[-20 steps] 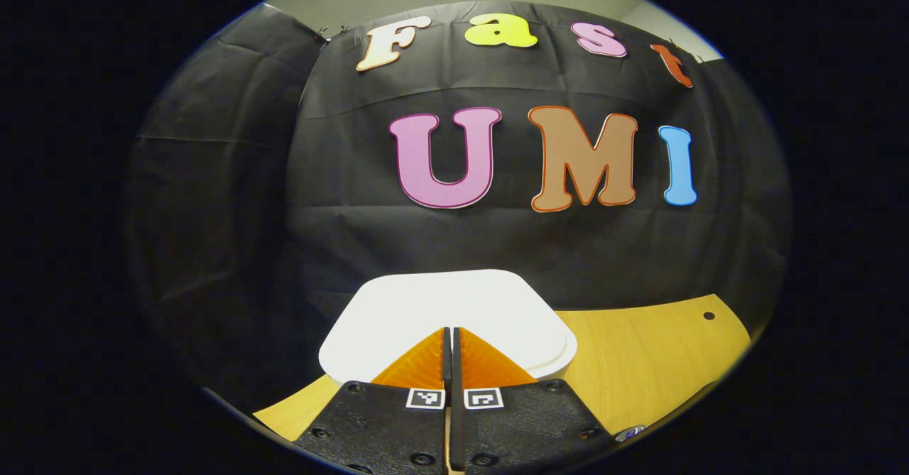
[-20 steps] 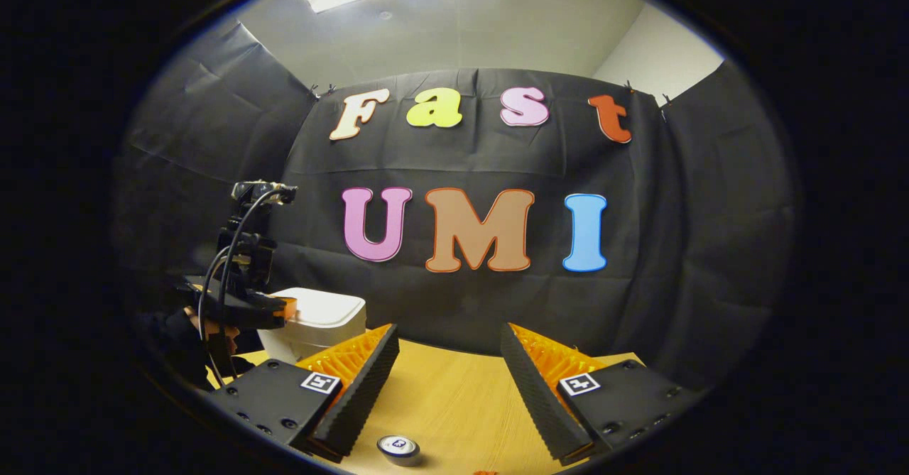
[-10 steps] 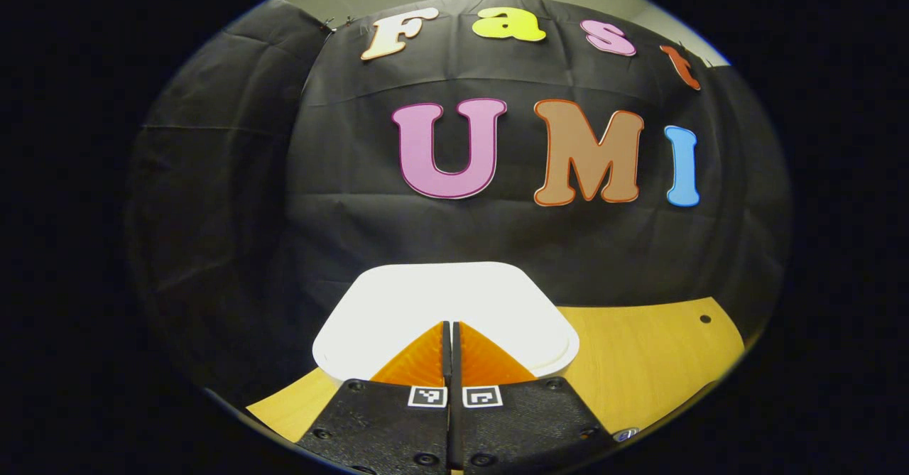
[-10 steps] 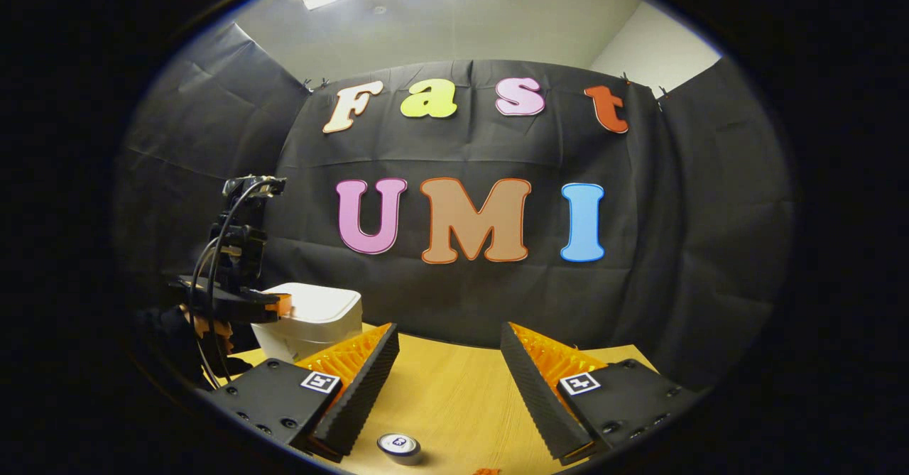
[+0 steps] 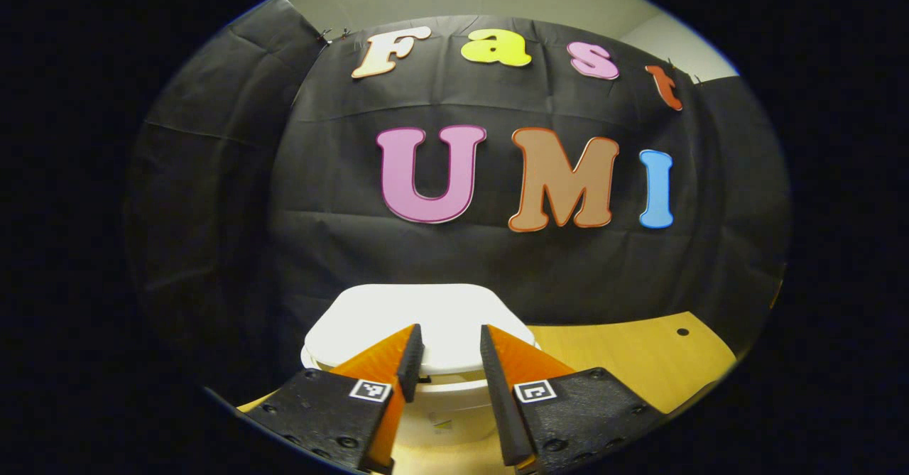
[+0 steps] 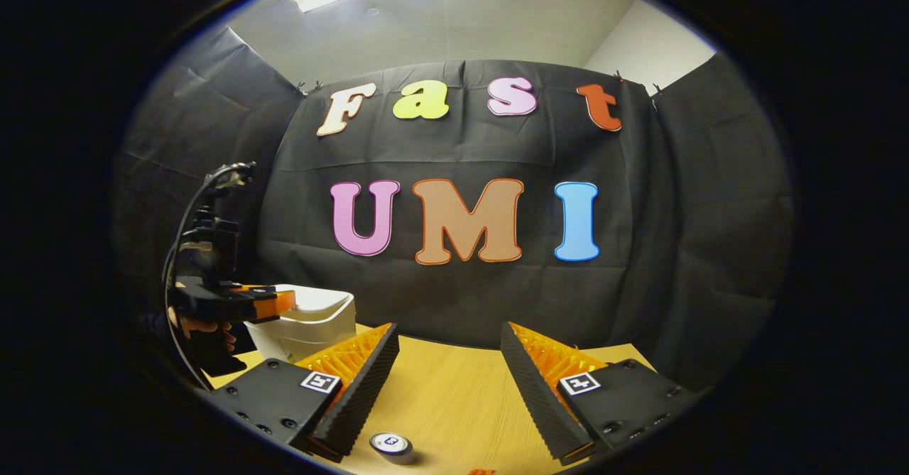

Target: Press the lid of the desktop garbage bin to open it, pick up the crumpled paper on the desktop and throw it into the bin, then pick up the pop can on the desktop and drop it into the bin, and finally close the garbage bin lid.

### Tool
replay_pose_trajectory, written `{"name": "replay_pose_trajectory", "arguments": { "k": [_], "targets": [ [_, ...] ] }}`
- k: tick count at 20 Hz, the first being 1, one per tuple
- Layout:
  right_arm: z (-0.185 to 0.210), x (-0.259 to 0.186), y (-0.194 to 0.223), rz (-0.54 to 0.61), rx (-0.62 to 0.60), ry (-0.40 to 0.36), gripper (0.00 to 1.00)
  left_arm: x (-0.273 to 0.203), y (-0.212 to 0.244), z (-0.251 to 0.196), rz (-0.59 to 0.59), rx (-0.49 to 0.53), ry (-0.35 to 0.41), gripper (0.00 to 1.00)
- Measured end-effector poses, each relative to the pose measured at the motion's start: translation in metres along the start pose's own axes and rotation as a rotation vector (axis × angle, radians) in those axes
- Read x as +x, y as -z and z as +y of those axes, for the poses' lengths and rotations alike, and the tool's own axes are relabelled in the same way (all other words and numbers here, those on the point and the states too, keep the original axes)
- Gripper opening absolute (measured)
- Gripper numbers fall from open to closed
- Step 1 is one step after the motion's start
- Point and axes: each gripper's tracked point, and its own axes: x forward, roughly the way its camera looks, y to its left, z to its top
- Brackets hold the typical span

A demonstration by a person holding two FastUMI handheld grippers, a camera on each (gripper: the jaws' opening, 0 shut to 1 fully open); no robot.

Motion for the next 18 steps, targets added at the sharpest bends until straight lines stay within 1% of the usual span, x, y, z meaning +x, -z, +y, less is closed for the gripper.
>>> {"name": "replay_pose_trajectory", "arguments": {
  "k": [1,2,3,4,5,10,12,15,17,18],
  "targets": [
    [-0.003,0.0,0.0,0.0,0.001,0.003,0.96,-0.002,-0.005,-0.006,-0.014,0.006,0.015,0.58],
    [-0.006,-0.001,0.0,-0.001,0.001,0.006,0.96,-0.006,-0.007,-0.01,-0.026,0.016,0.019,0.65],
    [-0.009,-0.001,-0.001,-0.001,0.001,0.007,0.96,-0.01,-0.01,-0.013,-0.038,0.025,0.02,0.8],
    [-0.011,-0.002,0.0,-0.001,0.002,0.006,0.96,-0.014,-0.013,-0.017,-0.05,0.034,0.025,0.87],
    [-0.014,-0.003,0.0,0.001,0.004,0.006,0.96,-0.019,-0.015,-0.022,-0.058,0.032,0.033,0.88],
    [-0.024,-0.007,0.011,0.023,0.012,0.0,0.96,-0.045,-0.012,-0.045,-0.065,0.037,0.059,0.89],
    [-0.029,-0.008,0.021,0.041,0.013,-0.005,0.96,-0.055,-0.008,-0.054,-0.06,0.038,0.072,0.89],
    [-0.037,-0.01,0.049,0.099,0.002,-0.012,0.96,-0.073,-0.001,-0.073,-0.053,0.027,0.096,0.9],
    [-0.043,-0.012,0.076,0.155,0.008,-0.018,0.96,-0.083,-0.003,-0.085,-0.06,0.027,0.115,0.9],
    [-0.045,-0.012,0.091,0.189,0.014,-0.021,1.0,-0.089,-0.003,-0.089,-0.063,0.032,0.118,0.9]
  ]
}}
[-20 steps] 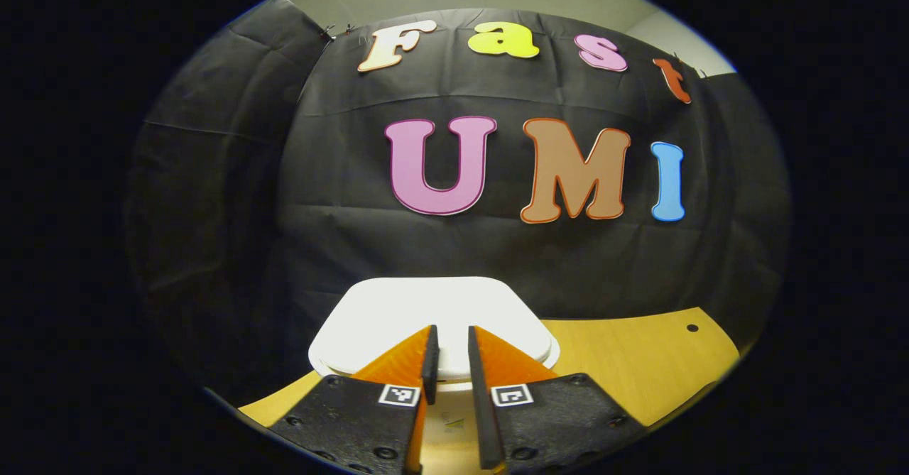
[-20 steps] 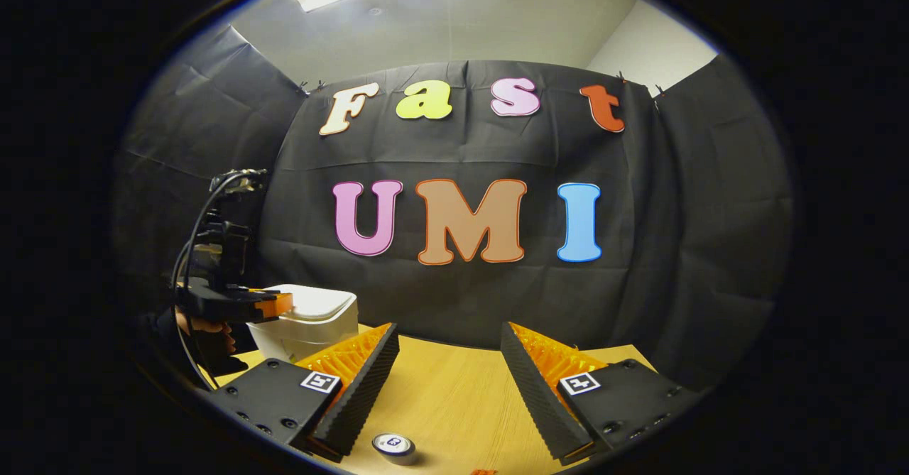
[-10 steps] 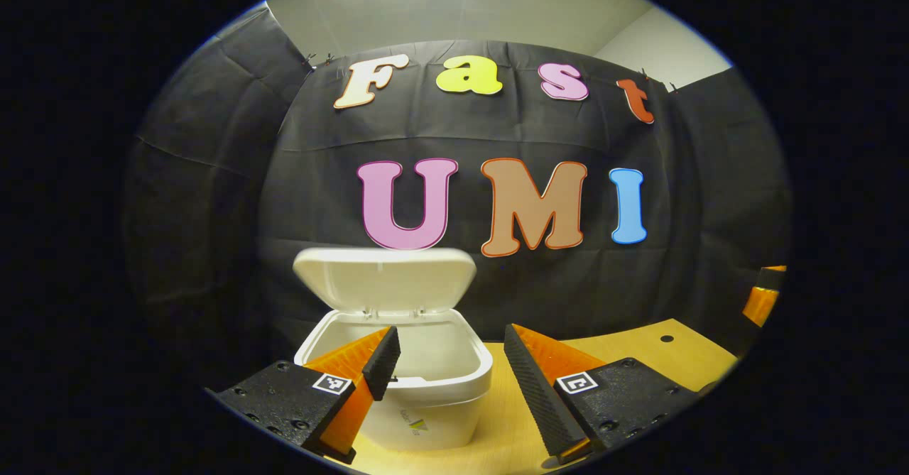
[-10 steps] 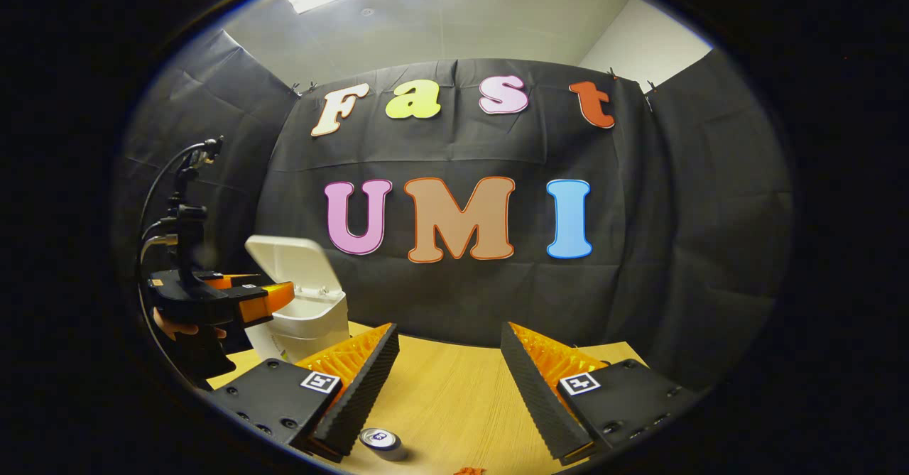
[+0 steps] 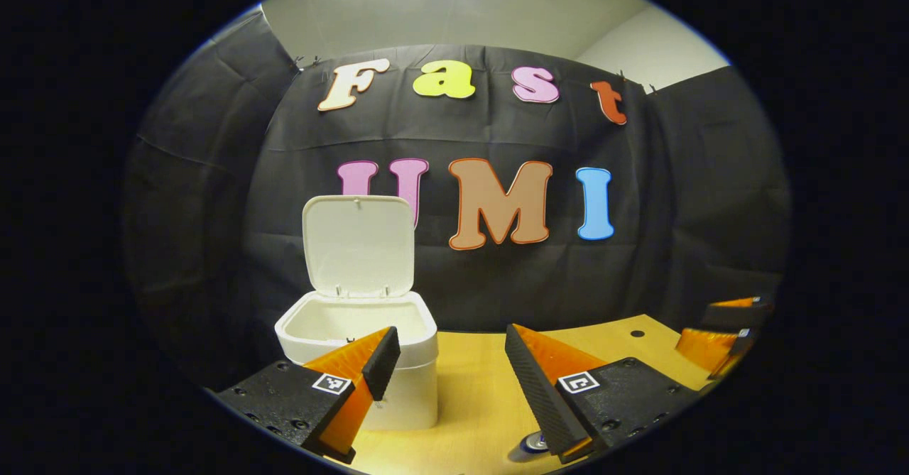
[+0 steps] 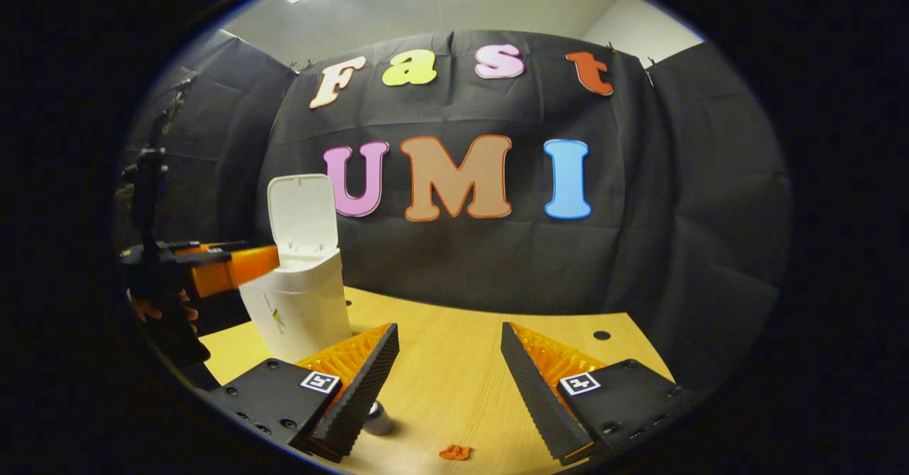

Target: Press the lid of the desktop garbage bin to open it, pick up the crumpled paper on the desktop and throw it into the bin, then pick up the pop can on the desktop and drop it into the bin, and finally close the garbage bin lid.

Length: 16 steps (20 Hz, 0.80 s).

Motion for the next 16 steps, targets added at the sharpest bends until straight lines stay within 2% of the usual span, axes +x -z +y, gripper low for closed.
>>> {"name": "replay_pose_trajectory", "arguments": {
  "k": [1,9,10,11,12,16],
  "targets": [
    [-0.003,0.003,0.016,0.04,0.005,-0.002,0.96,-0.004,-0.001,-0.004,-0.004,0.004,0.0,0.9],
    [-0.015,0.02,0.129,0.297,0.008,-0.033,0.97,-0.02,-0.002,-0.018,0.011,0.038,-0.008,0.9],
    [-0.014,0.024,0.142,0.331,0.004,-0.041,1.0,-0.02,-0.003,-0.019,0.009,0.042,-0.009,0.9],
    [-0.014,0.026,0.155,0.367,0.001,-0.047,0.97,-0.021,-0.004,-0.02,0.01,0.046,-0.011,0.9],
    [-0.014,0.027,0.168,0.403,-0.001,-0.053,1.0,-0.021,-0.003,-0.02,0.014,0.052,-0.012,0.9],
    [-0.016,0.029,0.215,0.509,-0.029,-0.063,0.97,-0.022,0.0,-0.016,0.029,0.067,-0.025,0.9]
  ]
}}
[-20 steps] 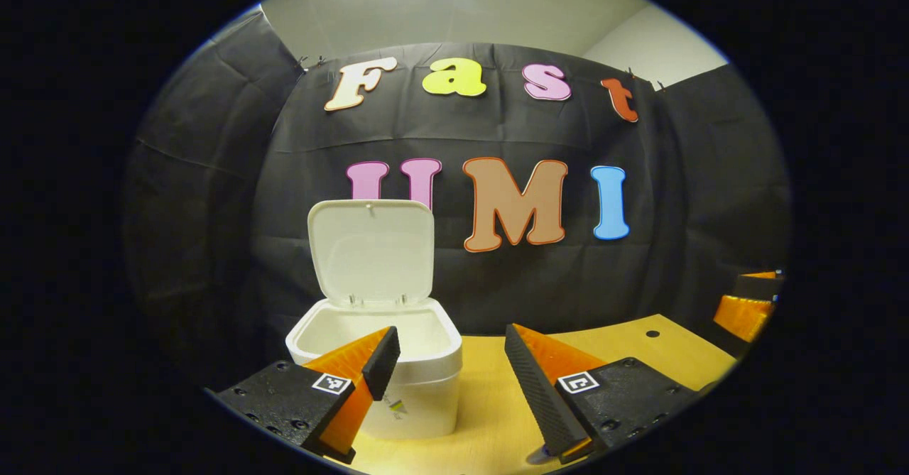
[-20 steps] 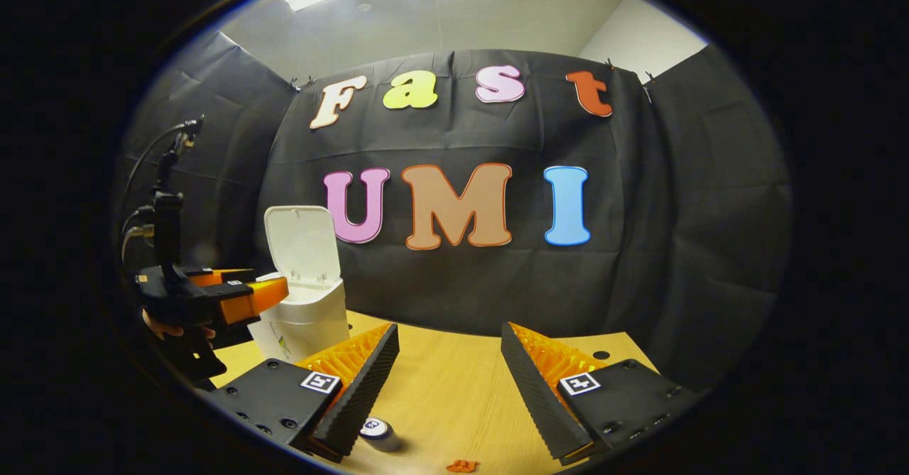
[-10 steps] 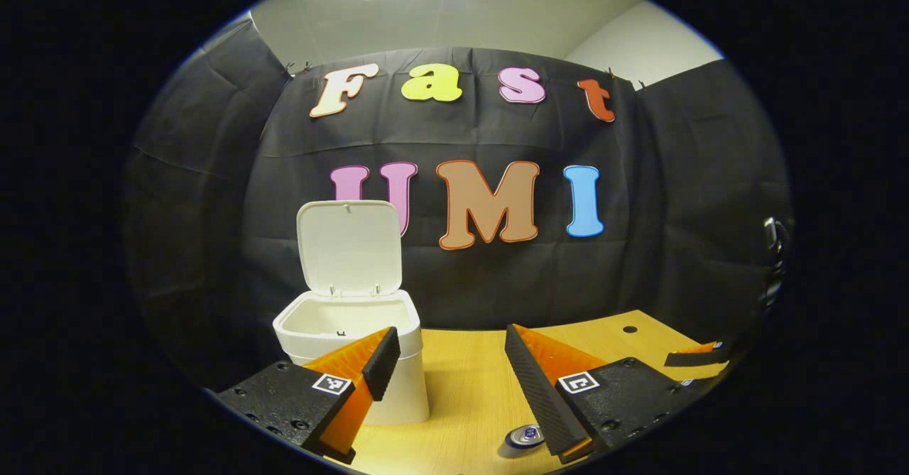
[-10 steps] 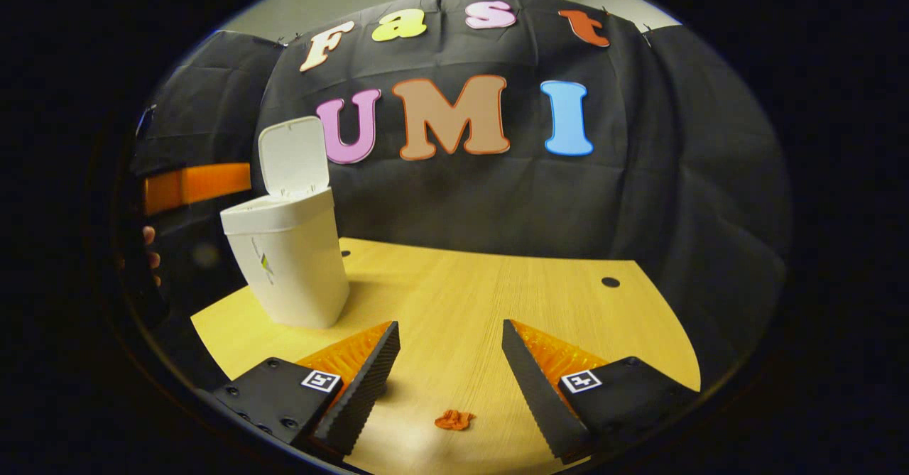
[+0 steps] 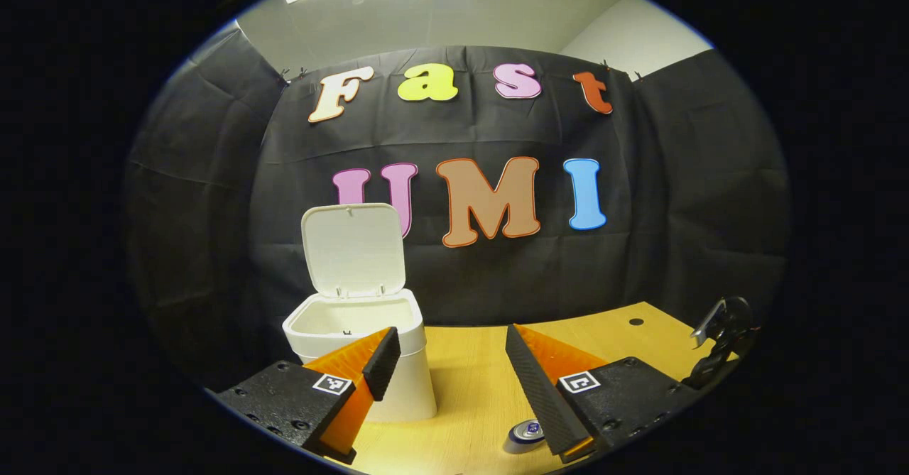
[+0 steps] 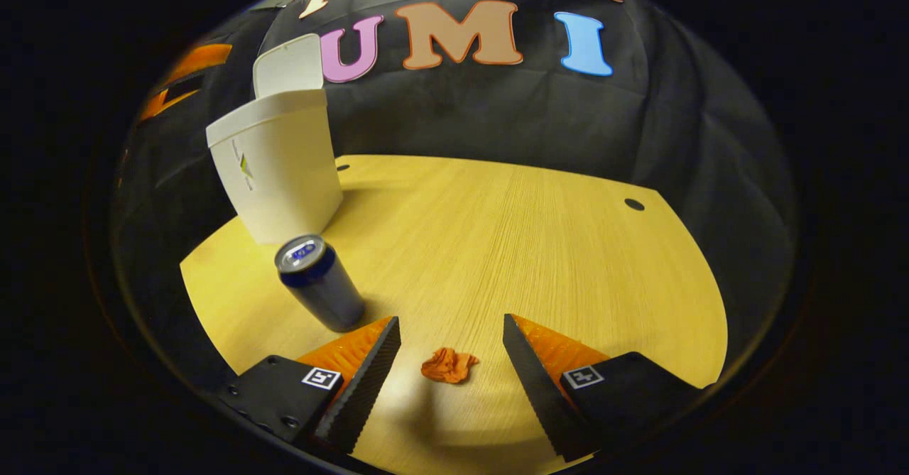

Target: Press the lid of the desktop garbage bin to open it, pick up the crumpled paper on the desktop and throw it into the bin, then pick up the pop can on the desktop and drop it into the bin, and finally close the garbage bin lid.

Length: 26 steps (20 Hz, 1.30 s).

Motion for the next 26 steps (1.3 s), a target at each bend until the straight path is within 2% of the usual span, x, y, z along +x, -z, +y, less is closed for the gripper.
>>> {"name": "replay_pose_trajectory", "arguments": {
  "k": [4,7,8,11,14,15,16,17,18,21,26],
  "targets": [
    [0.001,0.016,0.027,0.078,-0.011,0.001,0.98,-0.002,0.008,0.006,0.028,0.005,-0.017,0.92],
    [0.004,0.024,0.042,0.132,-0.006,-0.013,1.0,-0.001,0.01,0.008,0.038,0.012,-0.023,0.9],
    [0.004,0.029,0.047,0.145,-0.003,-0.013,0.97,-0.002,0.011,0.008,0.038,0.015,-0.023,0.92],
    [-0.003,0.031,0.05,0.16,-0.001,-0.009,0.92,-0.001,0.011,0.006,0.042,0.024,-0.019,0.9],
    [-0.003,0.035,0.047,0.151,0.009,-0.021,0.73,0.002,0.014,0.003,0.049,0.028,-0.011,0.92],
    [-0.004,0.035,0.046,0.149,0.013,-0.03,0.65,0.002,0.015,0.002,0.051,0.029,-0.007,0.92],
    [-0.005,0.036,0.045,0.147,0.015,-0.034,0.5,0.002,0.016,0.0,0.052,0.029,-0.004,0.92],
    [-0.006,0.037,0.043,0.143,0.022,-0.044,0.5,0.002,0.015,0.0,0.052,0.028,0.0,0.92],
    [-0.005,0.039,0.044,0.138,0.026,-0.05,0.42,0.002,0.016,-0.001,0.051,0.028,0.003,0.92],
    [0.0,0.029,0.041,0.125,0.047,-0.083,0.35,0.004,0.014,-0.002,0.049,0.034,0.012,0.92],
    [0.025,-0.013,-0.035,-0.101,-0.023,-0.161,0.35,0.007,0.013,-0.004,0.042,0.032,0.025,0.9]
  ]
}}
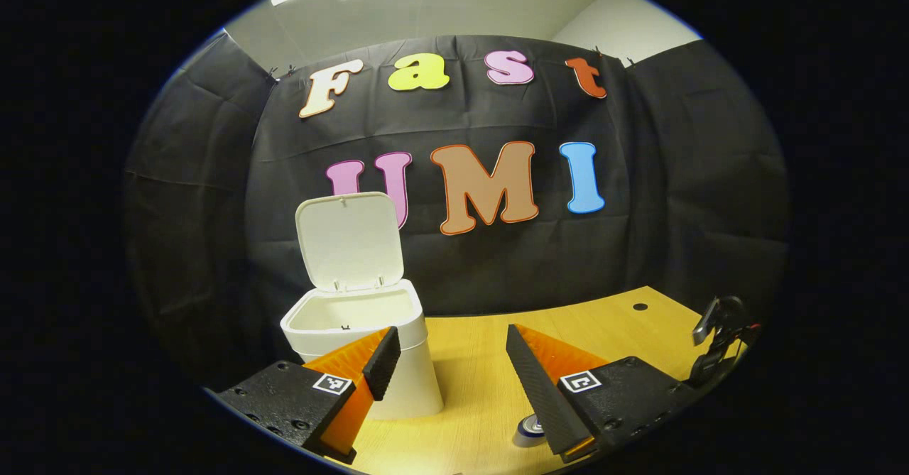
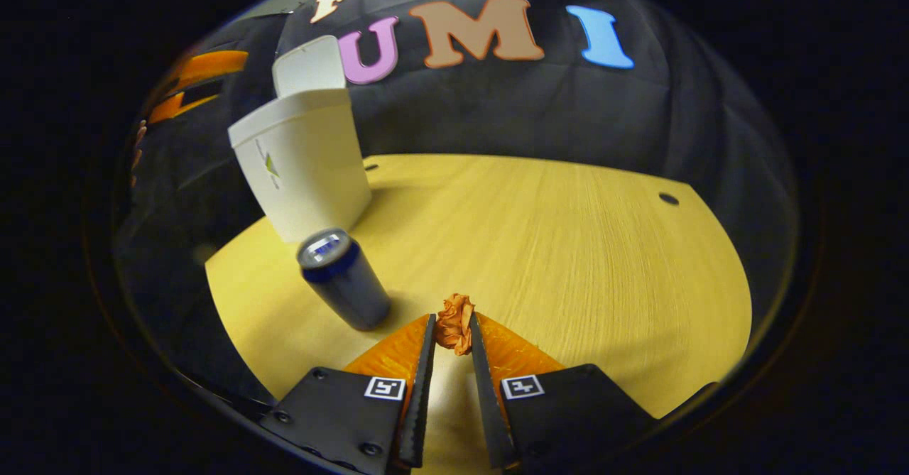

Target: Press the lid of the desktop garbage bin to open it, pick up the crumpled paper on the desktop and throw it into the bin, then pick up the pop can on the desktop and drop it into the bin, and finally close the garbage bin lid.

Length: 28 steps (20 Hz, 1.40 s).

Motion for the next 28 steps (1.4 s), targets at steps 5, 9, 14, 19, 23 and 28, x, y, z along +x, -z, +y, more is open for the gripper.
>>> {"name": "replay_pose_trajectory", "arguments": {
  "k": [5,9,14,19,23,28],
  "targets": [
    [0.024,-0.043,-0.098,-0.237,-0.086,-0.074,0.35,0.003,-0.006,-0.006,-0.019,-0.002,0.024,0.9],
    [0.057,-0.061,-0.161,-0.343,-0.133,-0.127,0.35,0.003,-0.009,-0.001,-0.031,-0.01,0.023,0.9],
    [0.087,-0.073,-0.218,-0.428,-0.159,-0.19,0.36,0.001,-0.008,0.012,-0.034,-0.025,0.007,0.9],
    [0.125,-0.084,-0.278,-0.525,-0.223,-0.263,0.34,-0.002,-0.005,0.03,-0.035,-0.038,-0.018,0.92],
    [0.165,-0.082,-0.319,-0.579,-0.274,-0.333,0.32,-0.005,-0.003,0.048,-0.037,-0.05,-0.042,0.92],
    [0.195,-0.055,-0.344,-0.559,-0.272,-0.389,0.36,-0.007,0.001,0.071,-0.038,-0.062,-0.077,0.9]
  ]
}}
